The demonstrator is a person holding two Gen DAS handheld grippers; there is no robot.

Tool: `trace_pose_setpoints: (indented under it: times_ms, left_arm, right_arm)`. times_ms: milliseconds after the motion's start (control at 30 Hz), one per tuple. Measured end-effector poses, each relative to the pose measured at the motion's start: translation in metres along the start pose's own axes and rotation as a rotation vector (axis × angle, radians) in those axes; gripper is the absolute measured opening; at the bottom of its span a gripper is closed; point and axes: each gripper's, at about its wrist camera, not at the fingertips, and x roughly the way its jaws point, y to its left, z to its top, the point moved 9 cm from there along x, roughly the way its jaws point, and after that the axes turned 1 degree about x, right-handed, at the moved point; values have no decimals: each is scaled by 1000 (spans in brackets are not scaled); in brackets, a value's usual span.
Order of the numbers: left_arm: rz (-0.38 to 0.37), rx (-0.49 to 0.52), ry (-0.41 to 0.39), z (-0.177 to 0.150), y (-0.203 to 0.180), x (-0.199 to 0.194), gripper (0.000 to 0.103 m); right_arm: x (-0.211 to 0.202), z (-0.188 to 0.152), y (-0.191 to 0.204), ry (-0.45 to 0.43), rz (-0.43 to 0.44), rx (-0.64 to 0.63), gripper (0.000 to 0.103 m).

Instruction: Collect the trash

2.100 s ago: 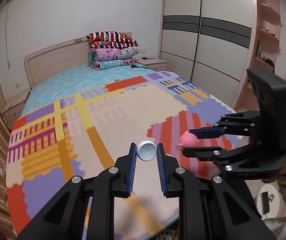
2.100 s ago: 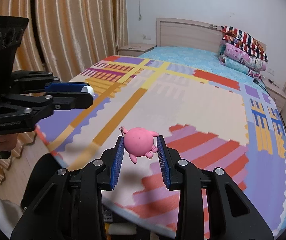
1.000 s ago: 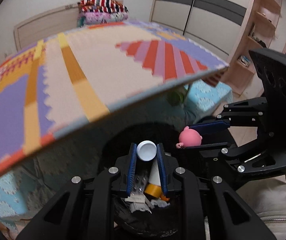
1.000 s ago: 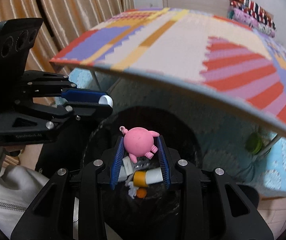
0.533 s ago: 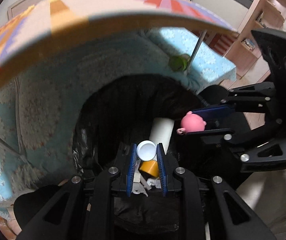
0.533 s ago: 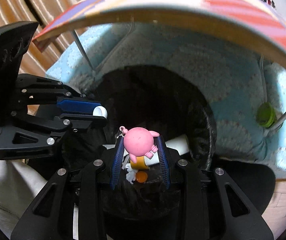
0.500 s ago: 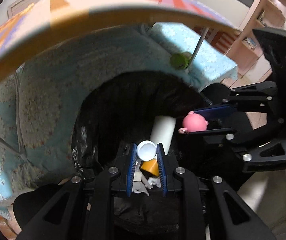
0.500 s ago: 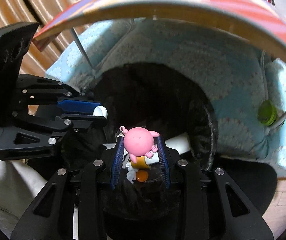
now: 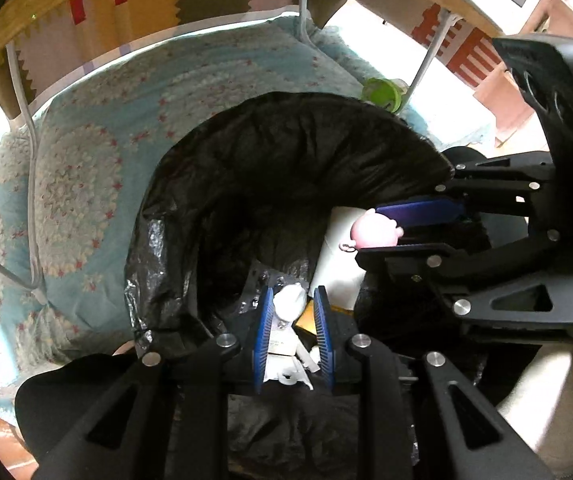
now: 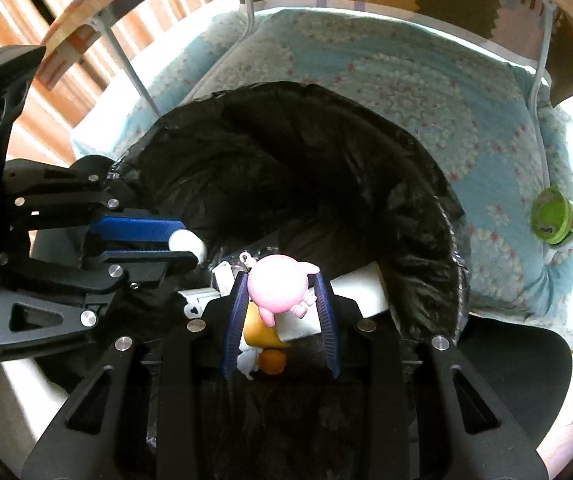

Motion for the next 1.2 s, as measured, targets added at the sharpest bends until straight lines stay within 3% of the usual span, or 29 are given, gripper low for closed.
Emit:
trace_pose_setpoints:
  times_ms: [67,100,133,167,200,533,600,667,800,967,1200]
  left_arm:
    - [-8,-18,1,1,2,0,25]
    - [-22,-32,-4,1,3,-1,33]
    - [-28,-39,-9,2,3,-3,39]
    - [-29,-44,-21,4,3,-6,54]
    - [-32,-45,-34,5,3,-9,57]
    - [-78,-28,-110,14,-9,-51,57]
    - [-90,-45,-118,15,-9,-62,65]
    - [-86,-65,-125,14,-6,-74,67]
    - [-125,-104,-144,14,-7,-98,71]
    - [-124,-44,-180,12,-20,-123,82]
    - [-122,-21,-188,10,-34,-137,85]
  right_arm:
    - [1,1,0,-3,2,-5,37]
    - [0,4,1,-11,6,-7,47]
    - [-2,5,2,-21,2,-9,50]
    - [-3,6,1,-29,-6,-12,50]
    - [-5,7,1,-34,-10,-14,50]
    - [-46,5,4,-70,41,10,50]
    - [-62,7,8,-88,70,10,51]
    - [-75,8,11,-103,88,7,63]
    - [-104,7,18,-133,111,0,69]
    - [-124,-2,22,-113,118,-11,70]
    - [-140,-18,25,-97,125,-2,73]
